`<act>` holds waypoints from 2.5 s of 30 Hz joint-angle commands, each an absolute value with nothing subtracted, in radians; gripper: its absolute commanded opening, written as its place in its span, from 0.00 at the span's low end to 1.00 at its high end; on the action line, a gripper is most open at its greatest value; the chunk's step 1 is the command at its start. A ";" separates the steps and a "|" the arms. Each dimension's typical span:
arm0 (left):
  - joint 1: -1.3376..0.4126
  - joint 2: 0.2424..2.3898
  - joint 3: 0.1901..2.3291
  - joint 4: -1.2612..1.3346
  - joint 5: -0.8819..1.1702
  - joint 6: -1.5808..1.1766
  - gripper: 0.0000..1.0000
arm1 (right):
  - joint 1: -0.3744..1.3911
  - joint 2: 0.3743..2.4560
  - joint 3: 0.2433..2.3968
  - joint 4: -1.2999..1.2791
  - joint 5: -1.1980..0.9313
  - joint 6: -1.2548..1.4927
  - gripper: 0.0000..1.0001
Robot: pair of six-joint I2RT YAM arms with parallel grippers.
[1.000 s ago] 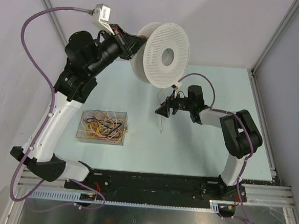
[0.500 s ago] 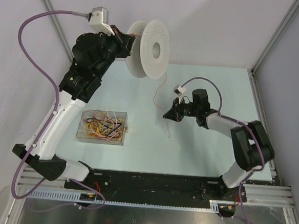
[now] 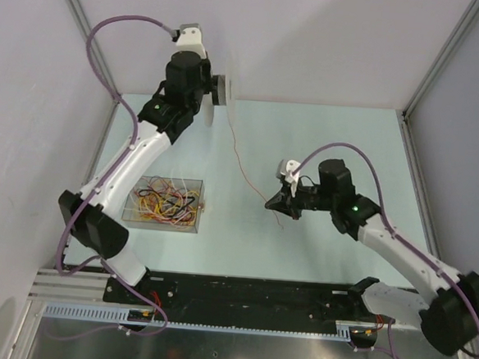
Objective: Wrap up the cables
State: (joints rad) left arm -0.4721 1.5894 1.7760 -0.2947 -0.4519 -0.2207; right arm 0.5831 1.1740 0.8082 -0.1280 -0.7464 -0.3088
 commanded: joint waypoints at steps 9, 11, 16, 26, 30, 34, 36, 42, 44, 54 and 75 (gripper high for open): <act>-0.460 1.674 1.680 -0.188 -0.394 -0.148 0.00 | 0.630 0.969 0.985 -0.111 -0.468 -0.487 0.00; -0.466 1.674 1.646 -0.189 -0.377 -0.141 0.00 | 0.630 0.974 1.018 -0.067 -0.418 -0.498 0.00; -0.475 1.677 1.582 -0.187 -0.347 -0.103 0.00 | 0.631 0.991 1.090 0.045 -0.337 -0.547 0.00; -0.507 1.625 1.451 -0.170 -0.245 -0.042 0.00 | 0.634 1.059 1.146 0.294 -0.240 -0.716 0.00; -0.518 1.598 1.412 -0.159 -0.202 -0.013 0.00 | 0.615 1.105 1.172 0.354 -0.226 -0.753 0.00; -0.520 1.557 1.368 -0.137 -0.086 0.031 0.00 | 0.565 1.152 1.220 0.364 -0.248 -0.730 0.00; -0.521 1.530 1.338 -0.121 -0.008 0.058 0.00 | 0.530 1.177 1.244 0.348 -0.260 -0.697 0.00; -0.521 1.451 1.271 -0.106 0.229 0.165 0.00 | 0.409 1.242 1.286 0.321 -0.312 -0.562 0.00; -0.521 1.424 1.251 -0.106 0.304 0.193 0.00 | 0.369 1.266 1.299 0.327 -0.328 -0.543 0.00; -0.508 1.280 1.253 -0.105 0.663 0.123 0.00 | 0.135 1.405 1.344 0.341 -0.447 -0.413 0.00; -0.341 1.318 1.497 0.167 0.713 -0.448 0.00 | 0.057 1.476 1.153 0.013 -0.731 -0.297 0.00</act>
State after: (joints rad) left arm -0.3523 1.3483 1.3911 0.0471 0.6868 -0.3237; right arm 0.0639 1.4738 1.2148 0.1120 -0.7689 -0.2897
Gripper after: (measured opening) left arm 0.046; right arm 0.010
